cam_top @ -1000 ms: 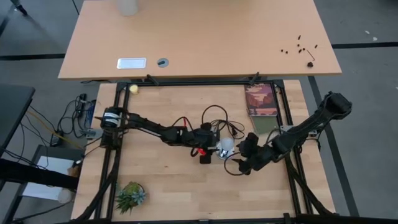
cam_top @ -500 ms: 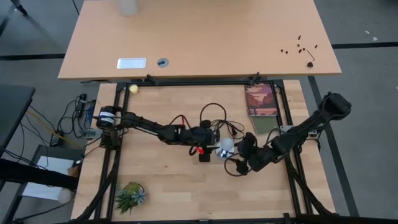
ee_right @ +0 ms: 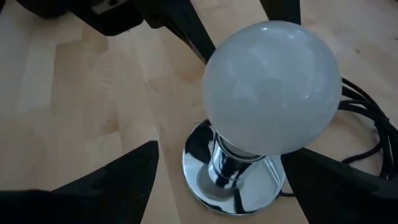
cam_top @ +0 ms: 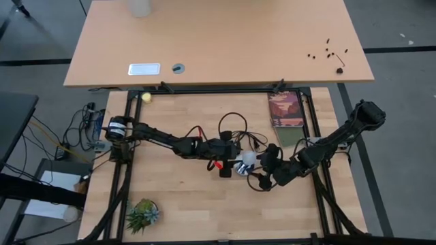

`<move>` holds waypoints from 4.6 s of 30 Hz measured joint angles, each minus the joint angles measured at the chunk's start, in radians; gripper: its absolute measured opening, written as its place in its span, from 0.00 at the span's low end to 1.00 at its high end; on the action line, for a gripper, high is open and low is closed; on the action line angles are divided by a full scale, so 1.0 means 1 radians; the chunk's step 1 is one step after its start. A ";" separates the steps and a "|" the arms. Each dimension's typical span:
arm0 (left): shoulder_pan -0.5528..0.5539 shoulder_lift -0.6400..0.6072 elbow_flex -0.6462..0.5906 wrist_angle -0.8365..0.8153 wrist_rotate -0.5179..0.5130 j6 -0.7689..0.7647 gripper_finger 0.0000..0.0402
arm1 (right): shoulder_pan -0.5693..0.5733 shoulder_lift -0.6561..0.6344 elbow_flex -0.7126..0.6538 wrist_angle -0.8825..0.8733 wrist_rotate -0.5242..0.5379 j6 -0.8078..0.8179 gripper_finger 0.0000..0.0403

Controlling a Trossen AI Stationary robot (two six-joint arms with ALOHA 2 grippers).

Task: Screw lightbulb
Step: Insert the lightbulb into the silver lamp, then remove the lightbulb from the silver lamp

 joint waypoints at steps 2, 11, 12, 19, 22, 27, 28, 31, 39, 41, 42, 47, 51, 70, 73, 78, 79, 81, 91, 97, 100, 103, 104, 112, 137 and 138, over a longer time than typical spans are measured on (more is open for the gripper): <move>0.000 0.000 0.000 -0.001 0.000 0.007 0.54 | 0.001 0.000 0.000 0.006 -0.002 0.000 0.86; 0.002 0.000 0.000 -0.020 -0.053 0.008 0.54 | 0.011 0.000 0.000 0.043 -0.044 -0.016 0.86; 0.002 0.000 0.000 -0.018 -0.061 0.008 0.54 | 0.013 0.000 0.000 0.053 -0.046 -0.023 0.86; 0.002 0.000 0.000 -0.013 -0.065 0.008 0.54 | 0.016 0.000 0.000 0.079 -0.050 -0.029 0.86; 0.002 0.000 0.000 -0.017 -0.065 0.008 0.54 | 0.015 0.000 0.000 0.073 -0.049 -0.028 0.86; 0.001 0.000 0.000 -0.026 -0.064 0.006 0.54 | 0.015 0.000 0.000 0.057 -0.048 -0.029 0.86; 0.000 0.000 0.000 -0.037 -0.063 0.005 0.54 | 0.015 0.000 0.000 0.044 -0.047 -0.025 0.86; -0.001 0.000 0.001 -0.095 -0.065 0.006 0.54 | 0.015 0.000 0.000 -0.006 -0.043 -0.002 0.86; -0.008 0.000 0.001 -0.222 -0.082 -0.004 0.54 | 0.015 0.000 0.000 -0.085 -0.080 0.076 0.86; -0.020 0.000 0.001 -0.224 -0.068 -0.004 0.54 | 0.015 0.000 0.000 -0.096 -0.093 0.095 0.86; -0.027 0.000 0.000 -0.223 -0.053 -0.003 0.54 | 0.015 0.000 0.000 -0.107 -0.099 0.103 0.86; -0.049 0.010 0.001 -0.200 0.017 0.001 0.54 | 0.009 0.014 0.000 -0.136 -0.102 0.147 0.86; -0.047 0.069 -0.008 -0.099 0.070 -0.031 0.54 | -0.016 0.020 0.000 -0.118 -0.106 0.177 0.86; -0.045 0.235 -0.011 0.284 0.046 -0.084 0.54 | -0.032 0.021 0.000 -0.140 -0.132 0.208 0.86; -0.042 0.274 -0.010 0.357 0.063 -0.090 0.54 | -0.043 0.021 0.000 -0.146 -0.132 0.208 0.86; -0.037 0.328 -0.011 0.480 0.063 -0.135 0.54 | -0.053 0.021 0.000 -0.150 -0.137 0.208 0.86; -0.036 0.331 -0.011 0.503 0.062 -0.137 0.54 | -0.053 0.021 0.000 -0.156 -0.147 0.209 0.86; -0.036 0.331 -0.011 0.524 0.061 -0.141 0.54 | -0.053 0.021 0.005 -0.175 -0.172 0.216 0.86; -0.031 0.331 -0.011 0.571 0.055 -0.096 0.45 | -0.057 0.020 0.207 -0.457 -0.184 0.301 0.86; -0.029 0.331 -0.011 0.572 0.049 -0.096 0.44 | -0.077 0.026 0.252 -0.508 -0.207 0.486 0.86; -0.029 0.331 -0.011 0.572 0.020 -0.094 0.45 | -0.084 0.044 0.274 -0.537 -0.236 0.555 0.86; -0.025 0.331 -0.011 0.571 -0.040 -0.097 0.45 | -0.085 0.088 0.316 -0.602 -0.237 0.589 0.86; -0.024 0.331 -0.011 0.571 -0.068 -0.101 0.45 | -0.085 0.106 0.337 -0.626 -0.234 0.593 0.86; -0.023 0.331 -0.011 0.582 -0.181 -0.218 0.45 | -0.083 0.253 0.477 -0.681 -0.064 0.604 0.86; -0.027 0.331 -0.011 0.564 -0.187 -0.253 0.45 | 0.034 0.465 0.497 -0.706 0.372 0.945 0.86; -0.027 0.331 -0.011 0.563 -0.187 -0.251 0.45 | 0.037 0.480 0.497 -0.713 0.380 0.945 0.86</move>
